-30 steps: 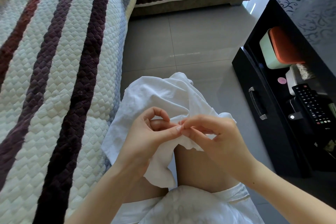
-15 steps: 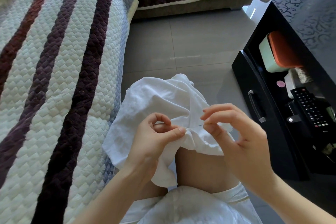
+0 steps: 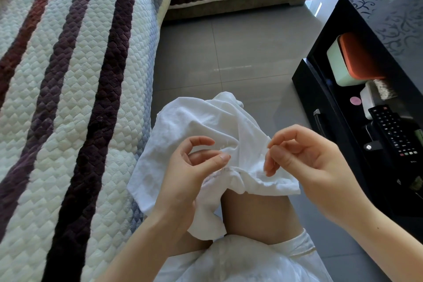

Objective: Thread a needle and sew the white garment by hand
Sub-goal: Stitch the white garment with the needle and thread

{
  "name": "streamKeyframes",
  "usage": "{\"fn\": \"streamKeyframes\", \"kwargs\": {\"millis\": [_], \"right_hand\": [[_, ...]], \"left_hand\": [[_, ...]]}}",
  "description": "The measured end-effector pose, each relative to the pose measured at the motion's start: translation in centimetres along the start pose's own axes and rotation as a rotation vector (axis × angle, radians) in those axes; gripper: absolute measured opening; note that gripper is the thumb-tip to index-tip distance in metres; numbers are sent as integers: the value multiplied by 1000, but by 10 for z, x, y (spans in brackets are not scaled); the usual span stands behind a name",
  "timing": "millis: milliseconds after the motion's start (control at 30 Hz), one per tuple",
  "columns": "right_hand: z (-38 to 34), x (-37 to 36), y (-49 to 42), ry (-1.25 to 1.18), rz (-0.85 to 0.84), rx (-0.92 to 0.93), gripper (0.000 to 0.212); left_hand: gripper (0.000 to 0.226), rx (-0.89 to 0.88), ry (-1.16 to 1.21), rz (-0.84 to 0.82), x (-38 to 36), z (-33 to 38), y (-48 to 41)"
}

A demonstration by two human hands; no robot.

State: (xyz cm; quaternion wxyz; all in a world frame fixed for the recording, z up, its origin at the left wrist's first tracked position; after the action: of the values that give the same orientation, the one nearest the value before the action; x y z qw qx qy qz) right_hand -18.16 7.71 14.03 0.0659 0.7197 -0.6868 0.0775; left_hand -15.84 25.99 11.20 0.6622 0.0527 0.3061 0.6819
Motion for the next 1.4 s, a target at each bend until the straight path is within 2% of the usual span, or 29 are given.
{"fn": "streamKeyframes", "kwargs": {"millis": [167, 300, 500, 600, 733, 867, 967, 1033, 1167, 1400], "right_hand": [[6, -6, -4, 102, -22, -55, 8], [7, -12, -13, 248, 4, -22, 16], [10, -24, -25, 335, 8, 26, 12], [10, -29, -29, 327, -49, 38, 17], [4, -34, -29, 291, -124, 92, 12], [-6, -36, -26, 70, -165, 150, 16], [-7, -35, -26, -29, -130, 148, 15], [-4, -33, -27, 76, -95, 153, 13], [9, -30, -28, 430, -48, 170, 10], [5, -31, -29, 380, -17, 173, 9]], "left_hand": [[41, -49, 46, -77, -5, 21, 1], [28, -121, -39, -175, -9, 44, -3], [29, -140, -163, -404, -22, 68, -2], [30, -138, -214, -412, -24, 69, -4], [29, -130, -208, -406, -24, 70, -5], [30, -73, -191, -358, -21, 64, -9], [25, 10, -134, -323, -18, 56, -10], [33, 46, -76, -320, -16, 54, -9], [29, 37, -15, -346, -16, 60, -7], [28, -3, -35, -382, -19, 69, -5]]}}
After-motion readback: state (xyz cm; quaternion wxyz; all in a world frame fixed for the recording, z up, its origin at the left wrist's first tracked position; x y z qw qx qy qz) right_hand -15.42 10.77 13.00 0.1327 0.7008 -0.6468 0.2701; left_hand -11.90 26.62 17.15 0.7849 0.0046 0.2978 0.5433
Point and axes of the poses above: each hand's wrist, its own y-axis away from the middle knuckle, its own x-axis out of the back of the hand, z = x × y, the point moved 5 cm from there along -y, towards the middle knuckle, and after that the axes turned 14 degrees about y, right-handed, at the moved point
